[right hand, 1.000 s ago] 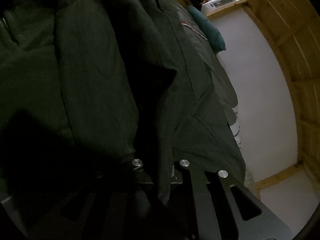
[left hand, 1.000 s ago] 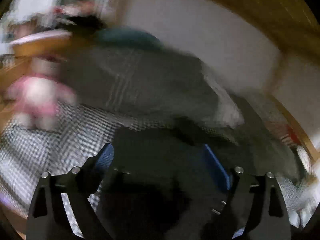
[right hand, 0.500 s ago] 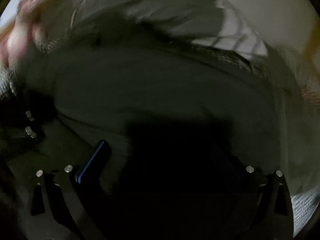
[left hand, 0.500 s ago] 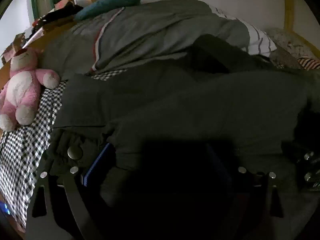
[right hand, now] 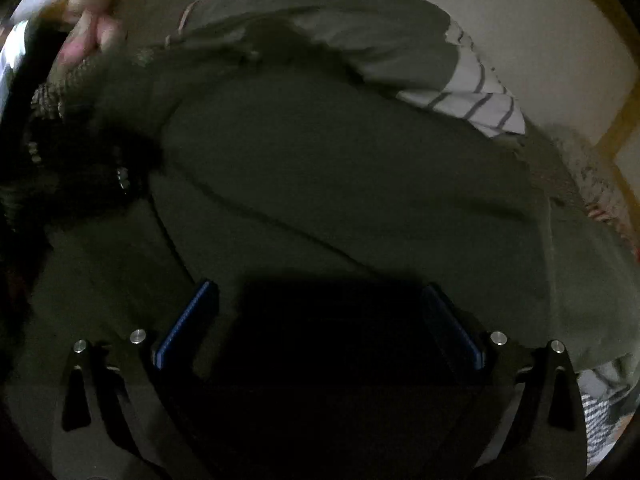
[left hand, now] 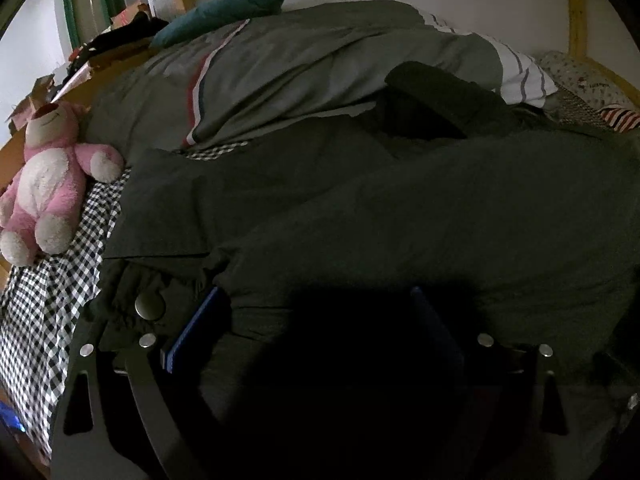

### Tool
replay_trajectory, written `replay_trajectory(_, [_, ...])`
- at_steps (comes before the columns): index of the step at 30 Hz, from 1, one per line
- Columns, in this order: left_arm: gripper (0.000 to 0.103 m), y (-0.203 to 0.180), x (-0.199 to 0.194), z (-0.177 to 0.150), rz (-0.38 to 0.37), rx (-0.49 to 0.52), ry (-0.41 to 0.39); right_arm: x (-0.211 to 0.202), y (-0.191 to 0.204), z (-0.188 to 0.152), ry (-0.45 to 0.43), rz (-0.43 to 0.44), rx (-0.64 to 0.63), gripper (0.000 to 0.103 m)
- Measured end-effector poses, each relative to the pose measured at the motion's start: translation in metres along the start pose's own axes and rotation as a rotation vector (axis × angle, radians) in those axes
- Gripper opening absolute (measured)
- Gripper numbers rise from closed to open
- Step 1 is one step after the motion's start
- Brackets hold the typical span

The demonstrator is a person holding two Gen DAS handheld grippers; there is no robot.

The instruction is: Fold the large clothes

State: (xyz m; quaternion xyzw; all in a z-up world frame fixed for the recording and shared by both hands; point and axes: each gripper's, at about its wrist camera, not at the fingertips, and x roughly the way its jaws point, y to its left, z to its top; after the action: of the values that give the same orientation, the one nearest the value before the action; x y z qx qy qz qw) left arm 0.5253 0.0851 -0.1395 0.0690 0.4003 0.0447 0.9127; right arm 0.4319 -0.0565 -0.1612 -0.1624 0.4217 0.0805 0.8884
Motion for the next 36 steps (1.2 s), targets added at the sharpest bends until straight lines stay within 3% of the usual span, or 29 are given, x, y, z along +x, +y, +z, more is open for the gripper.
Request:
replay_trajectory(2, [0.093, -0.001, 0.0, -0.001, -0.005, 0.004, -0.004, -0.014, -0.03, -0.023, 0.006, -0.017, 0.055, 0.099])
replay_trajectory(4, [0.093, -0.001, 0.001, -0.001, -0.001, 0.006, -0.005, -0.033, -0.068, -0.049, 0.019, -0.1, 0.111, 0.1])
replay_trajectory(7, [0.093, 0.0, -0.003, -0.001, 0.004, 0.005, -0.017, -0.065, -0.102, -0.079, 0.014, -0.099, 0.284, 0.1])
replay_trajectory(10, [0.093, 0.005, -0.047, -0.013, -0.037, -0.032, -0.084, -0.105, -0.065, -0.088, -0.089, -0.021, 0.232, 0.1])
replay_trajectory(12, [0.093, 0.008, -0.098, -0.04, -0.094, -0.06, -0.152, -0.113, -0.015, -0.092, -0.107, 0.043, 0.105, 0.1])
replay_trajectory(14, [0.094, 0.002, -0.123, -0.076, -0.112, -0.045, -0.137, -0.102, 0.026, -0.108, -0.071, 0.042, 0.003, 0.1])
replay_trajectory(16, [0.094, -0.003, -0.122, -0.112, -0.074, -0.03, -0.055, -0.078, 0.039, -0.119, -0.029, 0.024, -0.013, 0.099])
replay_trajectory(17, [0.094, 0.0, -0.115, -0.13, -0.065, -0.038, -0.003, -0.071, 0.036, -0.129, -0.061, 0.051, 0.018, 0.099])
replay_trajectory(19, [0.094, 0.008, -0.117, -0.15, -0.061, -0.016, -0.033, -0.078, 0.032, -0.14, -0.074, 0.065, 0.042, 0.099])
replay_trajectory(21, [0.094, 0.019, -0.133, -0.164, -0.025, -0.015, -0.054, -0.097, 0.029, -0.163, -0.082, 0.017, 0.081, 0.099])
replay_trajectory(24, [0.095, 0.024, -0.155, -0.184, 0.018, -0.007, -0.153, -0.119, 0.031, -0.188, -0.144, -0.024, 0.153, 0.1])
replay_trajectory(26, [0.095, 0.016, -0.143, -0.198, 0.027, 0.053, -0.111, -0.12, 0.049, -0.185, -0.196, -0.002, 0.123, 0.1])
replay_trajectory(29, [0.095, 0.024, -0.145, -0.216, 0.033, 0.063, -0.099, -0.106, 0.075, -0.199, -0.176, -0.099, 0.036, 0.099])
replay_trajectory(33, [0.095, 0.048, -0.156, -0.24, 0.064, 0.047, -0.044, -0.112, 0.049, -0.246, -0.047, -0.136, 0.13, 0.099])
replay_trajectory(36, [0.095, 0.055, -0.168, -0.251, 0.071, -0.012, -0.067, -0.132, 0.045, -0.262, -0.086, -0.144, 0.186, 0.1])
